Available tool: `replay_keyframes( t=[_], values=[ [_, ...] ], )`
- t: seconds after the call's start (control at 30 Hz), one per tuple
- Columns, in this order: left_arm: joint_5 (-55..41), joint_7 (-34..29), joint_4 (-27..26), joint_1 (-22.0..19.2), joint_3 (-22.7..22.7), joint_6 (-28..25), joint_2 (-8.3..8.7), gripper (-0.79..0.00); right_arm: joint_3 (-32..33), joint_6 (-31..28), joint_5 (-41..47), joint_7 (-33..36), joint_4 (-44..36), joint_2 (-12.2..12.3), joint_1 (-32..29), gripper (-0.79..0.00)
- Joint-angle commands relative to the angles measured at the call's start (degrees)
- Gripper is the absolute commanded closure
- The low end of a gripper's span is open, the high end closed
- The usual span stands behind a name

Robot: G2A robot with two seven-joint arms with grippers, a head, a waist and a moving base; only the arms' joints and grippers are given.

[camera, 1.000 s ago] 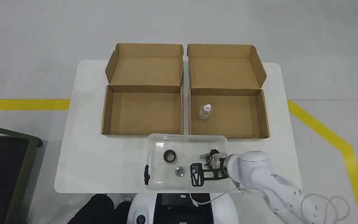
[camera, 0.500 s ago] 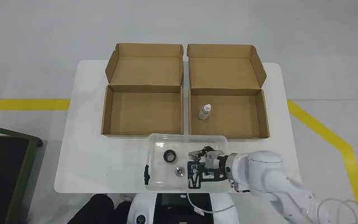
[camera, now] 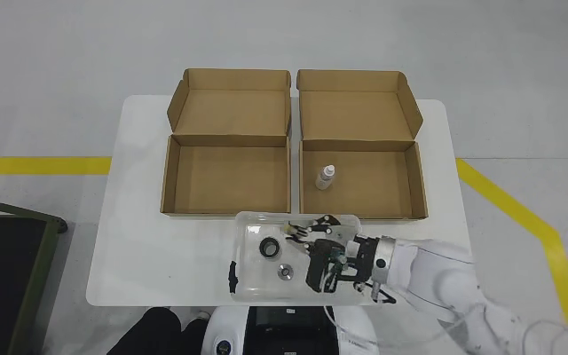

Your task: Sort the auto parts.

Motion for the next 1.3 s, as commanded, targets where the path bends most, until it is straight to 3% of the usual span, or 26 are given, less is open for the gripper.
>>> replay_keyframes(
  t=[0.0, 0.57, 0.8, 1.27],
  values=[
    [0.0, 0.0, 0.0, 0.0, 0.0, 0.0, 0.0, -0.785, 0.6, 0.3, 1.6, -4.1, -0.3, -0.1, 0.2, 0.0],
    [0.0, 0.0, 0.0, 0.0, 0.0, 0.0, 0.0, -0.785, -0.9, 8.4, 5.6, -22.5, 3.2, -2.9, 10.3, 0.0],
    [0.0, 0.0, 0.0, 0.0, 0.0, 0.0, 0.0, -0.785, -1.1, 11.8, 4.5, -26.8, 3.6, -3.9, 12.7, 0.0],
    [0.0, 0.0, 0.0, 0.0, 0.0, 0.0, 0.0, -0.785, 1.4, 11.4, 3.4, -31.3, 5.3, -4.7, 14.1, 0.0]
  ],
)
